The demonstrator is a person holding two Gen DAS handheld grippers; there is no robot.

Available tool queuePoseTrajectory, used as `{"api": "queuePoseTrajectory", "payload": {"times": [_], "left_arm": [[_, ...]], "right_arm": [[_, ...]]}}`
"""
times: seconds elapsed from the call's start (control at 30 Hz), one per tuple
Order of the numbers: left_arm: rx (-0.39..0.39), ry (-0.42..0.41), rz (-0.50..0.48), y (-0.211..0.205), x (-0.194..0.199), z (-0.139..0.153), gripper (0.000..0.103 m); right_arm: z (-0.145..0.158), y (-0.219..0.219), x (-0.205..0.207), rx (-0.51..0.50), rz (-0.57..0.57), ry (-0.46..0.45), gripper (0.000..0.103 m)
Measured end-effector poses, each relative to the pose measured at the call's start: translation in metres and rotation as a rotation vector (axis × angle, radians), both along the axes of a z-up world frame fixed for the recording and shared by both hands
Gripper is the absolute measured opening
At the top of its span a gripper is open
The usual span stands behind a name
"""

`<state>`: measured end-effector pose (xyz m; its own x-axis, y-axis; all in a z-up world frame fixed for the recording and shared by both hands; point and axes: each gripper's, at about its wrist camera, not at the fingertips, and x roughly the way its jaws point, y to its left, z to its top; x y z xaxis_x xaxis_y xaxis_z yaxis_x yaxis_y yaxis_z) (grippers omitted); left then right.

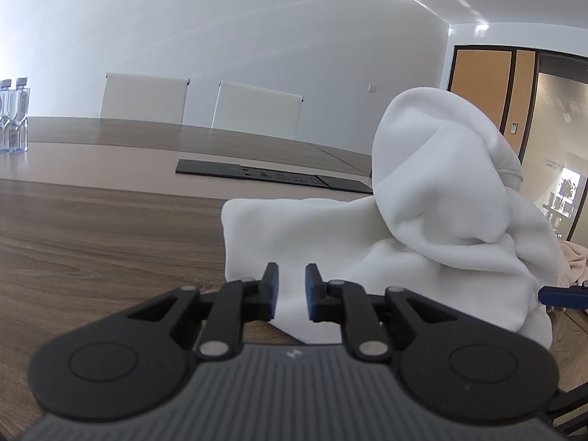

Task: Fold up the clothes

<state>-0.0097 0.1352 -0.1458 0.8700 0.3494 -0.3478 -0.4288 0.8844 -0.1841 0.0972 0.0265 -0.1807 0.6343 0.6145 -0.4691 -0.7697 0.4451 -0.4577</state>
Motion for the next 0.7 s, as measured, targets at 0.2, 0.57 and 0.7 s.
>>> {"api": "queuePoseTrajectory", "payload": {"times": [0.2, 0.57, 0.7], "left_arm": [[-0.008, -0.007, 0.009, 0.002, -0.002, 0.000, 0.022], [0.000, -0.122, 0.119, 0.007, -0.019, 0.011, 0.022], [0.030, -0.225, 0.229, 0.005, -0.036, 0.019, 0.021]], "right_arm": [[-0.006, 0.030, 0.013, -0.019, 0.004, 0.038, 0.086], [0.083, 0.077, -0.017, 0.179, 0.163, -0.321, 0.008], [0.134, 0.091, -0.032, 0.285, 0.188, -0.425, 0.007]]}}
